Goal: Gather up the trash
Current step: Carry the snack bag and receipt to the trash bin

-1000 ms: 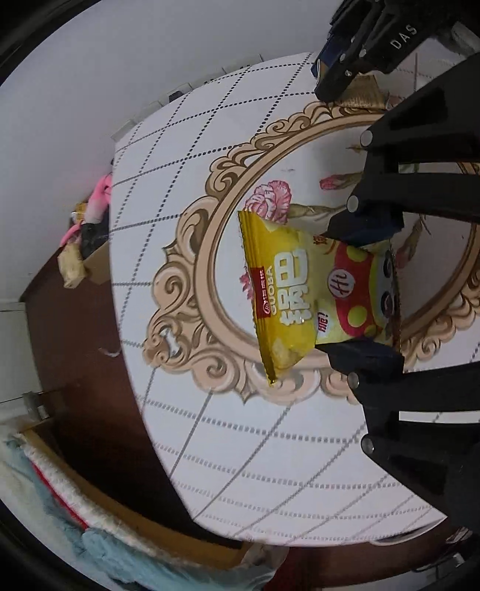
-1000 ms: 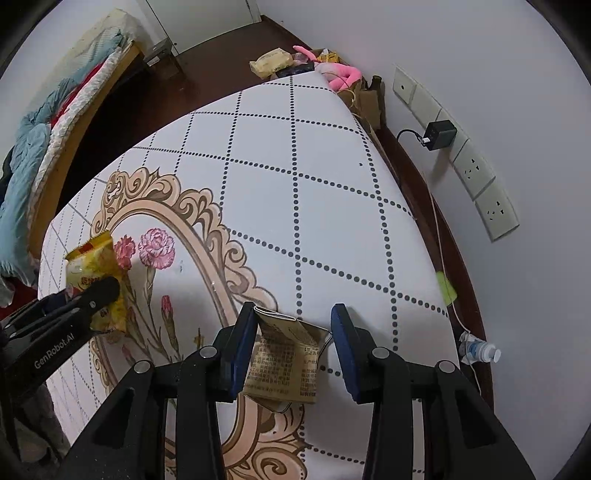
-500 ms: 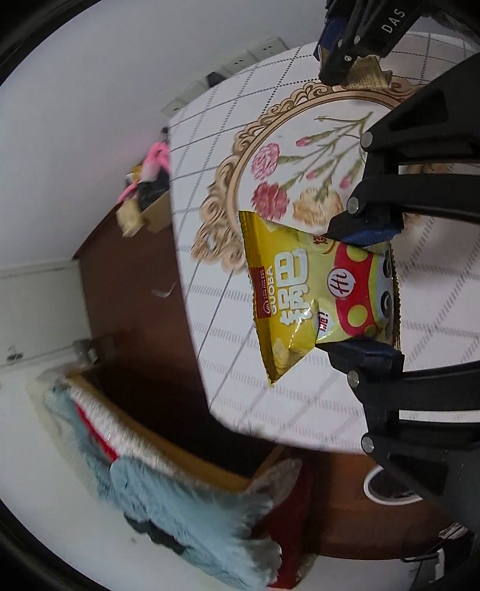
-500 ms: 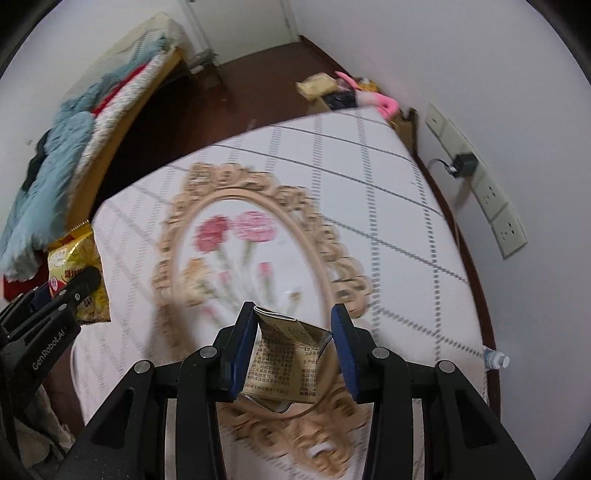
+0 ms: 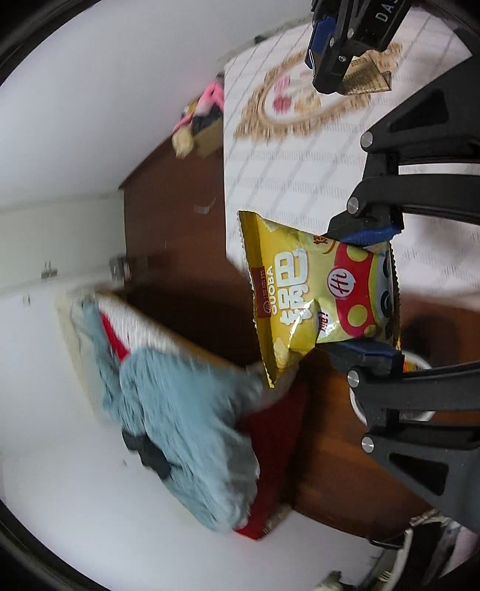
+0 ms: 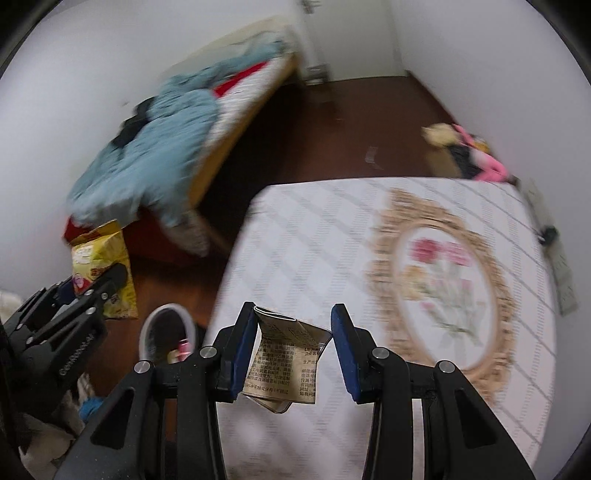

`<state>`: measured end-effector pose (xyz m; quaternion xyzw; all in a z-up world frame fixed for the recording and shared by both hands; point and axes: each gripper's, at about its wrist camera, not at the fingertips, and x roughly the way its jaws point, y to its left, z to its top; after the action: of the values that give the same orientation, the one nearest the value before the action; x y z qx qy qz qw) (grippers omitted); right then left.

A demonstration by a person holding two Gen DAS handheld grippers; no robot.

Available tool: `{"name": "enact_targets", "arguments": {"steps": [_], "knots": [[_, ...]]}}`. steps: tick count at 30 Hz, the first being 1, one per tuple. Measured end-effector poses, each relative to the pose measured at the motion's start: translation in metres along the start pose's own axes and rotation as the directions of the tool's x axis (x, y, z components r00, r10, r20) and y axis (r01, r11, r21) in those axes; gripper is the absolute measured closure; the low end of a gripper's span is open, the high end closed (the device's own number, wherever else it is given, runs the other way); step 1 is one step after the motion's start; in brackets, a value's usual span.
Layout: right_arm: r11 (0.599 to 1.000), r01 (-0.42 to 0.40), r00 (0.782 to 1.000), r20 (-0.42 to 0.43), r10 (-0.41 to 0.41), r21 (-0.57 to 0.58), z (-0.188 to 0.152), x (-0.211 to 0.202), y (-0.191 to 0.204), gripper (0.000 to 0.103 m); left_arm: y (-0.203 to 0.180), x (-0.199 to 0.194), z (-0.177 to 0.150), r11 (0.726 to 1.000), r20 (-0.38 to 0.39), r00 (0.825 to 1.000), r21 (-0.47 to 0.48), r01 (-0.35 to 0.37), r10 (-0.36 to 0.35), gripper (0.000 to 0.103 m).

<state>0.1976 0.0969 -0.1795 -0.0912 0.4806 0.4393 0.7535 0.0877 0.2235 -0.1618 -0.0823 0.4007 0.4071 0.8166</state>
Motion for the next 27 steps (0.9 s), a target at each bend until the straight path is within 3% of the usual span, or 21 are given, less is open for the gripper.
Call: {"name": "enact_targets", "arguments": {"steps": [4,8,12,13,18,22,27], "knots": [[0.993,-0.077,0.996,-0.046,0.073,-0.093,-0.006,0.030,0.084,0.060,0.076,0.009,-0.025,0.994,-0.025,0.995,-0.053,-0.095,0.094,0.065],[0.978,-0.134,0.984,-0.136,0.113,-0.160,-0.022,0.090,0.160,0.060,0.136,0.035,-0.058,0.980,-0.090,0.981,-0.086,-0.182,0.174,0.065],[0.967,-0.170,0.959,-0.256,0.119,-0.188,-0.044,0.173,0.220,0.060,0.198,0.085,-0.104,0.959,-0.219,0.951,-0.131,-0.251,0.218,0.065],[0.965,-0.174,0.951,-0.289,0.112,-0.196,-0.051,0.197,0.233,0.060,0.215,0.106,-0.119,0.953,-0.267,0.937,-0.140,-0.270,0.226,0.065],[0.961,-0.194,0.898,-0.430,0.094,-0.195,-0.079,0.302,0.279,0.060,0.262,0.179,-0.173,0.941,-0.415,0.885,-0.157,-0.300,0.213,0.065],[0.961,-0.193,0.865,-0.497,0.072,-0.197,-0.095,0.366,0.299,0.060,0.273,0.223,-0.193,0.942,-0.470,0.865,-0.177,-0.286,0.174,0.065],[0.961,-0.187,0.849,-0.526,0.053,-0.204,-0.100,0.414,0.306,0.060,0.278,0.247,-0.210,0.942,-0.505,0.854,-0.208,-0.262,0.126,0.063]]}}
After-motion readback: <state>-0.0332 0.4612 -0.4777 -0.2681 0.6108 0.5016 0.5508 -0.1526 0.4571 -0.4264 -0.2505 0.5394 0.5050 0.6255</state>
